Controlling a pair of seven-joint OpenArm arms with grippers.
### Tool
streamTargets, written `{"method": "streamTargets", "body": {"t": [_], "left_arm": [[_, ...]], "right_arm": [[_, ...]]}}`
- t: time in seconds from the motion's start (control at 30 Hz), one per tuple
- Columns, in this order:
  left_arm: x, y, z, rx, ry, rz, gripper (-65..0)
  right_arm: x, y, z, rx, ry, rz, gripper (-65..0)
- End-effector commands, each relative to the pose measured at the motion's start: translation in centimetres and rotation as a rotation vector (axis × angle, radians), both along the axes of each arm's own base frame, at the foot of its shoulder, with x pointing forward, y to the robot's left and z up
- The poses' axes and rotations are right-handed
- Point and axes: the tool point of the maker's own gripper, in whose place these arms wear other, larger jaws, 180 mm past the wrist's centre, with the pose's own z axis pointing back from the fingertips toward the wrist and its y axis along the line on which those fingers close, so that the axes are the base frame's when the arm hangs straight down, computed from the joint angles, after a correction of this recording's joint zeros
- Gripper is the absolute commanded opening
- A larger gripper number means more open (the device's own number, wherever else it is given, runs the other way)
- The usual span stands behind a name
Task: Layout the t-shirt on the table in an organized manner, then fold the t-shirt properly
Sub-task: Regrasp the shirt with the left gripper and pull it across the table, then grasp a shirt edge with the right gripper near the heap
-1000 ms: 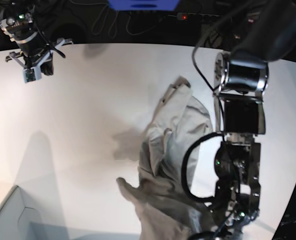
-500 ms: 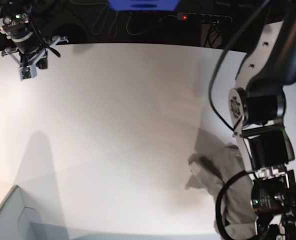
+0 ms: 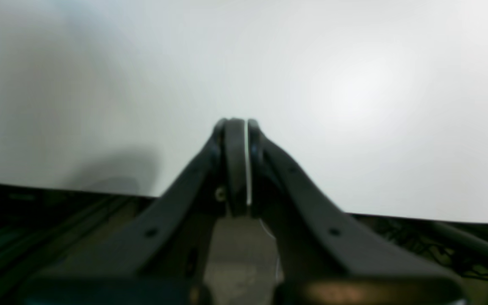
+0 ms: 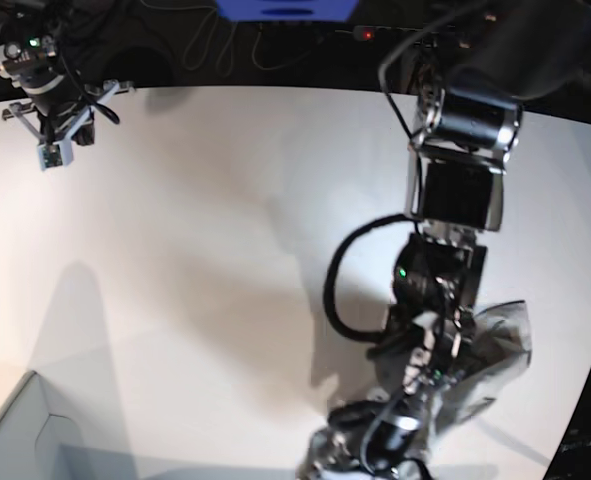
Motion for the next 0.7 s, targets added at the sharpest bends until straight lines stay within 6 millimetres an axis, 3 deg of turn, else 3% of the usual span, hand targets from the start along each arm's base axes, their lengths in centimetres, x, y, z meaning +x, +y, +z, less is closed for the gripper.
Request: {"method": "streamTargets", "body": {"t": [0.0, 0.07, 0.13, 0.27, 0.37, 0.43, 0.53, 0.67], "left_arm": [[-0.7, -1.9, 1.8, -0.035, -0.055, -0.040, -64.5], [-2.3, -4.9, -0.7, -0.046, -0.002, -0.102, -64.0], [-4.0, -7.8, -2.5, -0.045, 0.036, -0.165, -59.3], [-7.3, -12.9, -4.5, 0.002, 0.062, -0.296, -34.3], [-9.0, -14.4, -5.2, 0.016, 0.069, -0.345, -20.2], [-9.5, -14.1, -5.3, 0.012, 0.065, -0.343, -17.8], [-9.3, -11.0, -5.6, 0.042, 0.050, -0.296, -17.8], [-7.6, -2.4, -7.7, 0.095, 0.079, -0.128, -17.8]], "right_arm": [[1.0, 0.1, 1.1, -0.006, -0.048, 0.027, -65.0], [1.2, 0.1, 1.2, -0.006, -0.052, 0.027, -65.0], [1.3, 0.1, 1.3, -0.007, -0.055, 0.028, -65.0], [1.5, 0.2, 1.3, -0.007, -0.057, 0.035, -65.0], [2.2, 0.1, 1.6, -0.006, -0.074, 0.032, -65.0], [2.5, 0.2, 1.6, -0.004, -0.080, 0.033, -65.0], [3.3, 0.2, 2.1, -0.005, -0.102, 0.035, -65.0], [4.6, 0.3, 2.7, -0.004, -0.133, 0.035, -65.0]]}}
